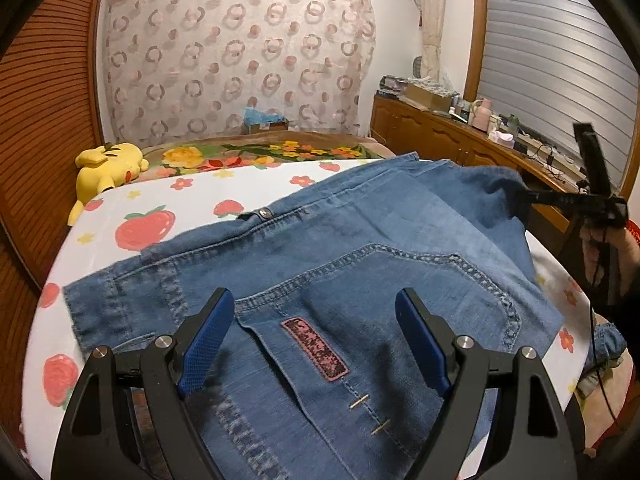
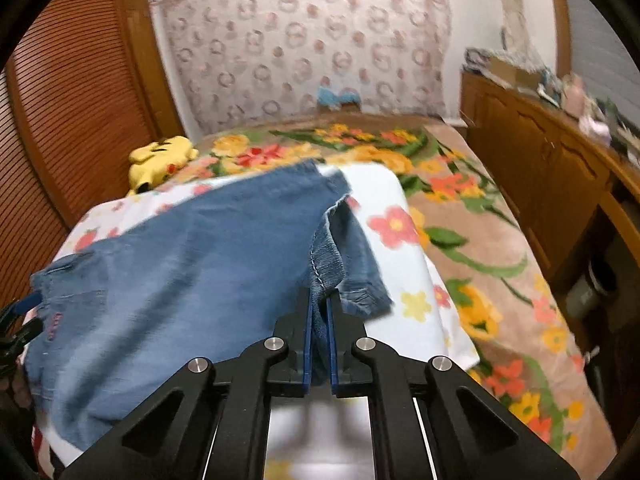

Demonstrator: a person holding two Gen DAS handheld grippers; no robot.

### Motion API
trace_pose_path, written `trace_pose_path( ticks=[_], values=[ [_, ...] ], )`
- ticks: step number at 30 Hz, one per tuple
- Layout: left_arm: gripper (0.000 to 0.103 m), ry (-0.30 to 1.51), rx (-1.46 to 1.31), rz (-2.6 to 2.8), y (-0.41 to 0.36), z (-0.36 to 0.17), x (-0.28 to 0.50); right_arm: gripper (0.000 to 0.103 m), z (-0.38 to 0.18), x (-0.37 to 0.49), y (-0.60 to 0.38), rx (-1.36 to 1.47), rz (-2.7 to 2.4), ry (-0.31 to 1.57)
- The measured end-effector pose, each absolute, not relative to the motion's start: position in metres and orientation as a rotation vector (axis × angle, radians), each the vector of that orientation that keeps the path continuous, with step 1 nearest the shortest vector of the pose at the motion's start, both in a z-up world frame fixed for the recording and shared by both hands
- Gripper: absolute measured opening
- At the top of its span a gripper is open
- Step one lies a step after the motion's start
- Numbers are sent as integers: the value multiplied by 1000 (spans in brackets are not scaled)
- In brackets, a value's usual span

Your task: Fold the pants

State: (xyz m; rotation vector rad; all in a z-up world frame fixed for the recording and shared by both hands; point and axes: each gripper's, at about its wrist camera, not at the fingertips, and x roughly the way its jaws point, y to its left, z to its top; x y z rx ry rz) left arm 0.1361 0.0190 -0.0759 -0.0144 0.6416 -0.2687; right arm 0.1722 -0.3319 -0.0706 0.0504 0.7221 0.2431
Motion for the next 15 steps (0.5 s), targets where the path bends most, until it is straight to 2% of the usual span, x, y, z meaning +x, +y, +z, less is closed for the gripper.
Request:
trace_pose_path(
  ticks=[15],
  values=[
    [83,556,-18,-205,58,-23,100,5,-2,109,-247,4,590,556]
  ],
)
